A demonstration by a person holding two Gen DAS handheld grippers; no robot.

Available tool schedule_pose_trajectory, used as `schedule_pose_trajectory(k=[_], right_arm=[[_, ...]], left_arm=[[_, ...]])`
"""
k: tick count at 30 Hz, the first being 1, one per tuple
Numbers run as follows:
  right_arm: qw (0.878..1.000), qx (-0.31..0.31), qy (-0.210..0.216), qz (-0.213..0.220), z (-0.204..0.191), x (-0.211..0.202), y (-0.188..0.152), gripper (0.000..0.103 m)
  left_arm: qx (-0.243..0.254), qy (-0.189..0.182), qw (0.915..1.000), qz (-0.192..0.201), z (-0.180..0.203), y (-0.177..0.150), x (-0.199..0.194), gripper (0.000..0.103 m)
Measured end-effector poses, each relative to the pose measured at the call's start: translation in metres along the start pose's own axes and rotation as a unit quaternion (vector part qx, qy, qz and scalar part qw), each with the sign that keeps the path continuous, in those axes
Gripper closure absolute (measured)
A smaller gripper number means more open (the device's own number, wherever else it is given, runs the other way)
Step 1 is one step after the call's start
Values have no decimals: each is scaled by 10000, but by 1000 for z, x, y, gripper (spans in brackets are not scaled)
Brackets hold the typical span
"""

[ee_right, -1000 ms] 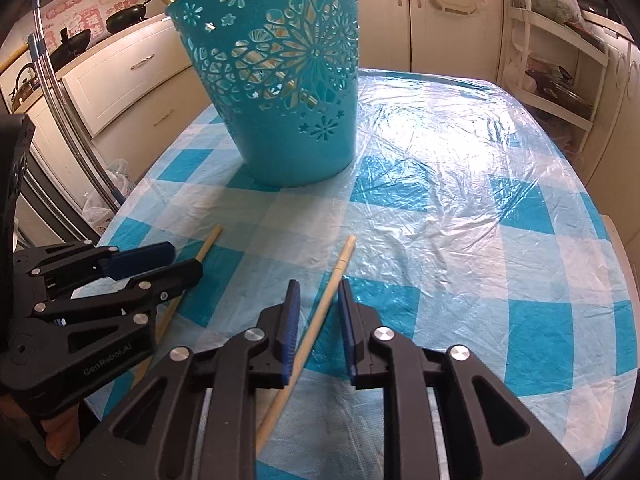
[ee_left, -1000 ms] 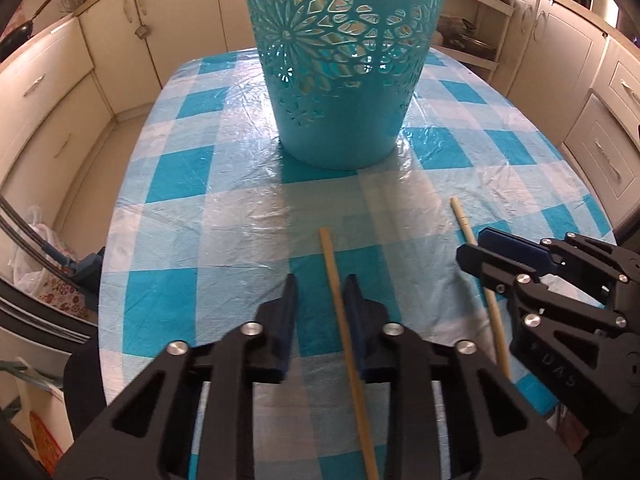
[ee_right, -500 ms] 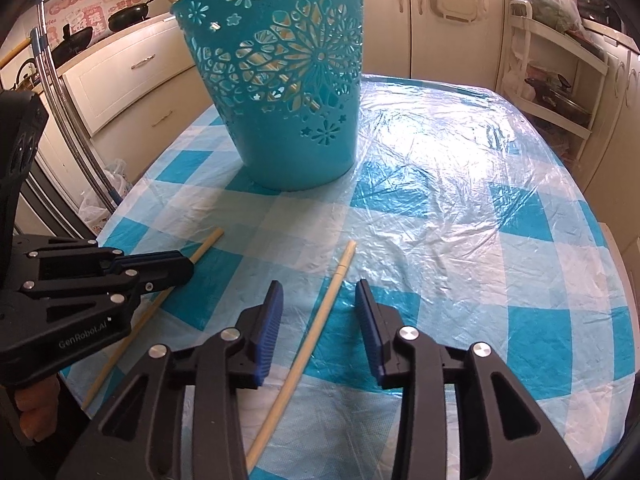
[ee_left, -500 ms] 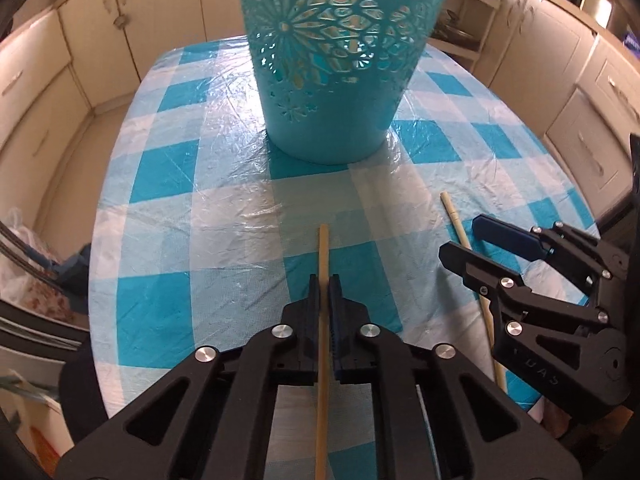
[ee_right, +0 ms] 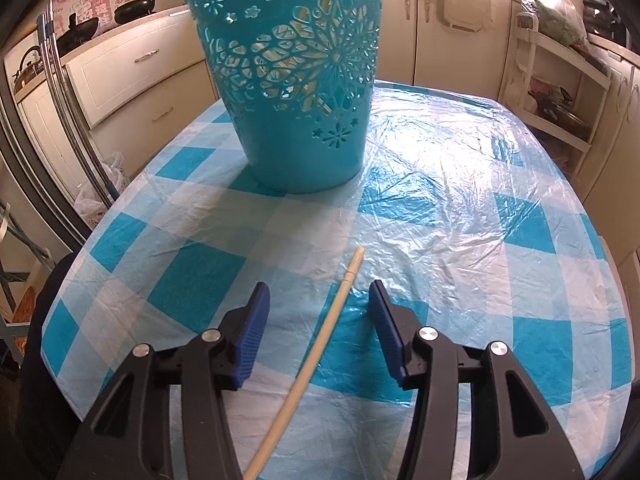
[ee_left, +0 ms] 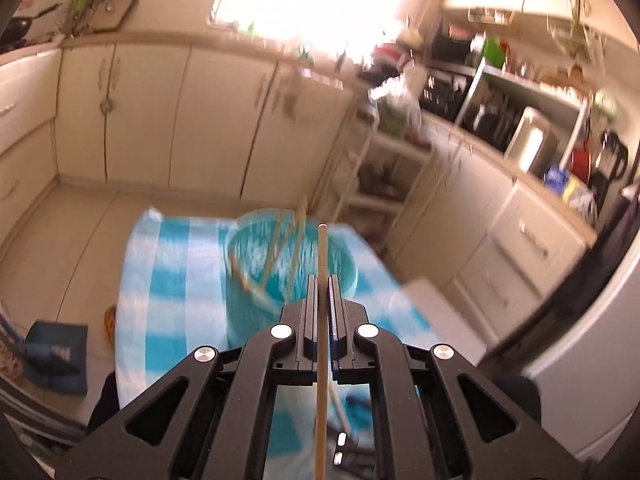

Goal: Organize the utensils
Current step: 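Carry the chopstick with the left gripper over the teal holder and release it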

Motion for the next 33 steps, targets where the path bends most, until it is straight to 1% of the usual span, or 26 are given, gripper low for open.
schedule_pose_trajectory(k=[1,4,6,8,12,16,22,29,33], right_arm=[[10000,0,1,2,0,0,0,52],[10000,-7,14,5,1,-1,0,51],[10000,-7,27,6,1,-1,-1,51],[10000,0,31,6,0,-1,0,50],[10000,-4,28,4,-1,0,0,49],[10000,-46,-4,-3,-3,0,0,48],[9999,-105,-31,-15,-5,1,1,47],[9999,-127,-45,-20,-6,1,0,45],[9999,-132,-51,-20,-6,1,1,45]], left_arm=[[-25,62,9996,259,0,17,2,98],[-143,208,9970,731,-3,47,12,98],[-248,254,9942,1012,-3,63,18,98],[-279,402,9898,1335,-7,81,23,98],[-329,645,9831,1683,-15,102,42,98],[-328,841,9806,1742,-22,102,58,98],[-290,1120,9784,1714,-36,85,74,98],[-92,1349,9783,1568,-39,65,81,98],[-71,1392,9798,1436,-42,52,81,98]])
Point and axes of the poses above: each gripper's, at about its wrist camera, not at the fingertips, and x roughly the way its jaws point, z to its right, y to its top, the point moved 6 cm from there along x, roughly the way its jaws point, and after that the axes turned 6 degrees about -y, right-handed, at the moved point
